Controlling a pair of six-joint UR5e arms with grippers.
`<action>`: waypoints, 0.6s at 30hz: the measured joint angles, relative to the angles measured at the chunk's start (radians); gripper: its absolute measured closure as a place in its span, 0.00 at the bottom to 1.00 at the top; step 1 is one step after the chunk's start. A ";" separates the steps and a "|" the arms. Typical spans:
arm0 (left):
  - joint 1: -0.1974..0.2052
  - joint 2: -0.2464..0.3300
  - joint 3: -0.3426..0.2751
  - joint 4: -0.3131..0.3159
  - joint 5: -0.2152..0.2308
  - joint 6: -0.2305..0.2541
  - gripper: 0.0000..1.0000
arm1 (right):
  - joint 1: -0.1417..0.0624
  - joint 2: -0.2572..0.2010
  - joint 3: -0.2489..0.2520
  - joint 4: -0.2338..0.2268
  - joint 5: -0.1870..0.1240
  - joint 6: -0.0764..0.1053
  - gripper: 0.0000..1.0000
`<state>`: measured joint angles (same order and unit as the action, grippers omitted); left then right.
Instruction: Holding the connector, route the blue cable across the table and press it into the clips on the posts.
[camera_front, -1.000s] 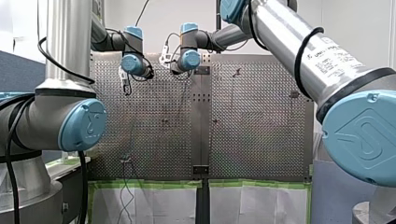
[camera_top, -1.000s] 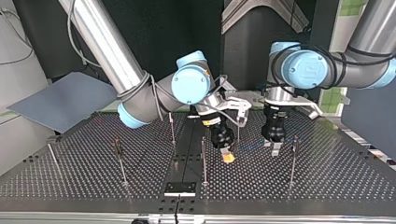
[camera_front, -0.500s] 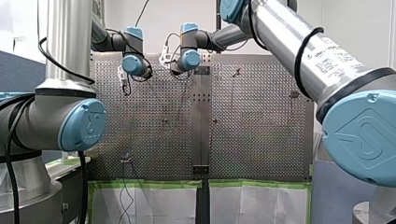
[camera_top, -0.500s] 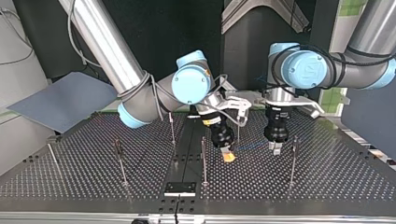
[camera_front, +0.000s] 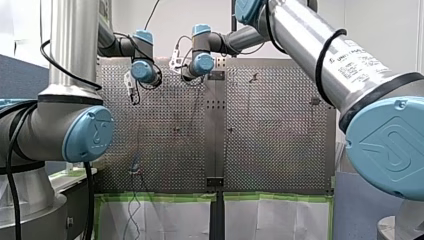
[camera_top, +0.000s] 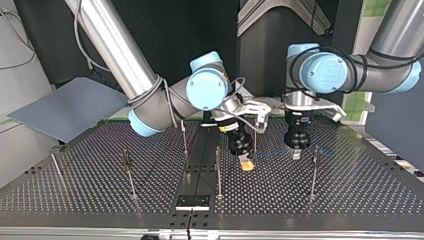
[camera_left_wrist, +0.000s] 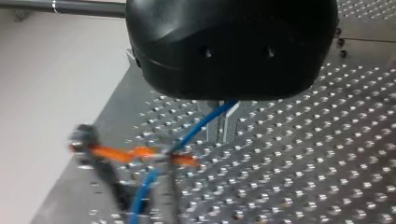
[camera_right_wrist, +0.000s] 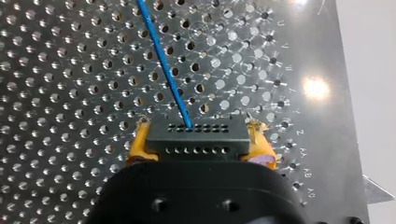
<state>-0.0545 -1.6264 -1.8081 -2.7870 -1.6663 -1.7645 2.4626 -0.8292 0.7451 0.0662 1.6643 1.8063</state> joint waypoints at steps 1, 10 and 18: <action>-0.001 0.000 -0.008 -0.001 -0.002 0.000 0.98 | 0.000 0.000 0.001 0.004 0.000 0.002 1.00; -0.006 0.001 -0.048 0.008 -0.016 0.011 0.98 | 0.005 0.000 0.043 0.013 0.001 0.005 1.00; -0.010 0.000 -0.113 0.071 -0.023 0.009 0.98 | 0.004 0.001 0.110 0.009 -0.001 0.002 1.00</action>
<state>-0.0643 -1.6263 -1.9207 -2.7156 -1.6888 -1.7555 2.4670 -0.8286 0.8549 0.0757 1.6629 1.8088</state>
